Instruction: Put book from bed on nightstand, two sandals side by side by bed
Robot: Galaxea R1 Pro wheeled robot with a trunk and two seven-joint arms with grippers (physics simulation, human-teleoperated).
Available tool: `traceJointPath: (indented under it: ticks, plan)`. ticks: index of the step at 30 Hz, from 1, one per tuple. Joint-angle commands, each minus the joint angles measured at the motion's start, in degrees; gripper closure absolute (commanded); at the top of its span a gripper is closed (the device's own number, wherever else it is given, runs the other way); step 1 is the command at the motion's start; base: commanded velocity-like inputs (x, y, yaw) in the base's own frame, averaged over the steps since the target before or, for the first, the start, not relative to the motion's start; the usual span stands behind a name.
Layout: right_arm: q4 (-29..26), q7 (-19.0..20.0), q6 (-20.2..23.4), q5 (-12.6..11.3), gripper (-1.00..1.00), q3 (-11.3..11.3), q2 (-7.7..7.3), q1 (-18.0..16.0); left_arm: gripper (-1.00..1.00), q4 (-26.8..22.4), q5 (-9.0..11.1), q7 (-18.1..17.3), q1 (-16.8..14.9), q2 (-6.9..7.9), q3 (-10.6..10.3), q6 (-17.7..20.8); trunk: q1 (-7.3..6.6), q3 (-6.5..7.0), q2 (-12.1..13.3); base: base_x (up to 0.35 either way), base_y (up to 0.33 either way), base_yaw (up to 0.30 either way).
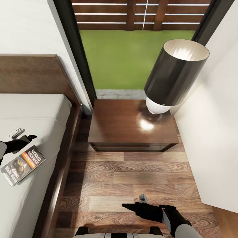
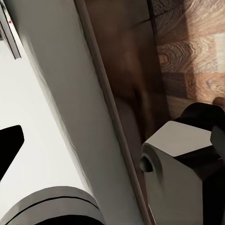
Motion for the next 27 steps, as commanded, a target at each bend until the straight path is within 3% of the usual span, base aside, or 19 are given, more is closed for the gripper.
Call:
traceJointPath:
  ticks: [1,27]
  plan:
    - [-0.1,0.3,0.6,0.4,-1.0,-0.5,0.06,0.0,-1.0,0.0,0.0,-0.2,0.0,-0.03,0.3,0.4,0.0,-0.03,0.0,0.0,0.0,0.0]
    - [-0.1,0.3,0.6,0.4,-1.0,-0.5,0.07,0.0,-1.0,0.0,0.1,-0.2,0.0,-0.03,0.3,-0.3,0.0,-0.03,0.0,0.0,0.0,0.0]
